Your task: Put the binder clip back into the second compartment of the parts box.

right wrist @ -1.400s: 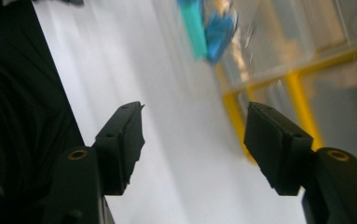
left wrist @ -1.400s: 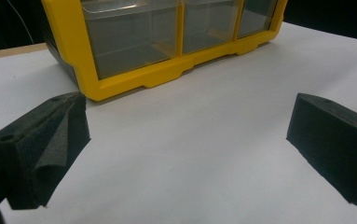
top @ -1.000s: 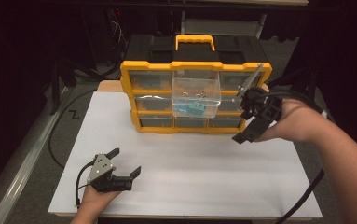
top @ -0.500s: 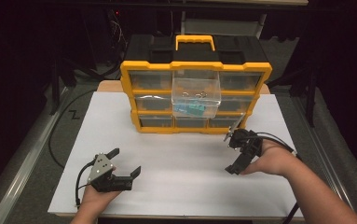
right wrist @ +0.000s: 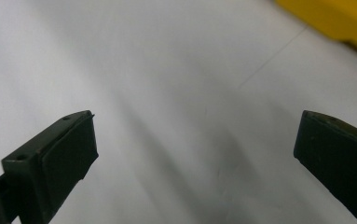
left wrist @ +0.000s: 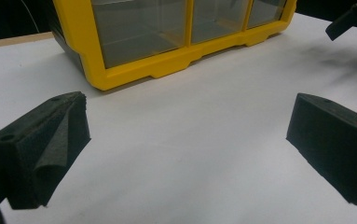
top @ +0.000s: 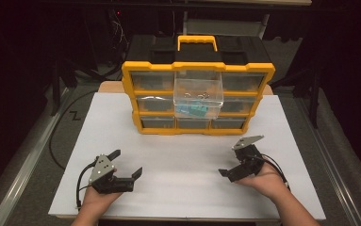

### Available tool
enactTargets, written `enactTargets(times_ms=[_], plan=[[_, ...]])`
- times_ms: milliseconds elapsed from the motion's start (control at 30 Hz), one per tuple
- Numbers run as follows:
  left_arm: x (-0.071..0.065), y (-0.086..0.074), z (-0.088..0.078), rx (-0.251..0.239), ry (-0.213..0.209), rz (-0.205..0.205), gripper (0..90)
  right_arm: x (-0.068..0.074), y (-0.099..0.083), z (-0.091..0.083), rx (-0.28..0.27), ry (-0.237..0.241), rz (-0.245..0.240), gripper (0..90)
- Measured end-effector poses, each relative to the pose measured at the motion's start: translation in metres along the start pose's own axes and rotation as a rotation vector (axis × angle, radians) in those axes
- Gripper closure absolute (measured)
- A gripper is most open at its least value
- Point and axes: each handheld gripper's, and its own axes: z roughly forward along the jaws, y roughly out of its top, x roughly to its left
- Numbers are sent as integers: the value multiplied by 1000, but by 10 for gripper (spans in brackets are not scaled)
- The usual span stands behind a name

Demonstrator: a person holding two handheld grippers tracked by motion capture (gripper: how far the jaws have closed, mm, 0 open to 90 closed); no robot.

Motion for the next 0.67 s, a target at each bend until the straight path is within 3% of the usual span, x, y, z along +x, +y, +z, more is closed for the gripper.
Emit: enactTargets(times_ms=[267,367,400,500,567,667], plan=[[2,1,-3,-22,-10,-24,4,11,-25,-10,-353,-7,82,5],[3,0,-3,-27,-9,-39,3,14,-44,-15,-518,-22,148,5],[3,0,-2,-26,-9,-42,3,16,-49,-15,-549,-19,172,5],[1,0,-1,-30,13,-35,1,18,-51,-17,-522,-56,150,5],[1,0,-1,-30,23,-43,1,15,-53,-16,-517,-51,176,5],[2,-1,-1,-18,34,-47,1,14,-52,-16,-526,-65,163,5]])
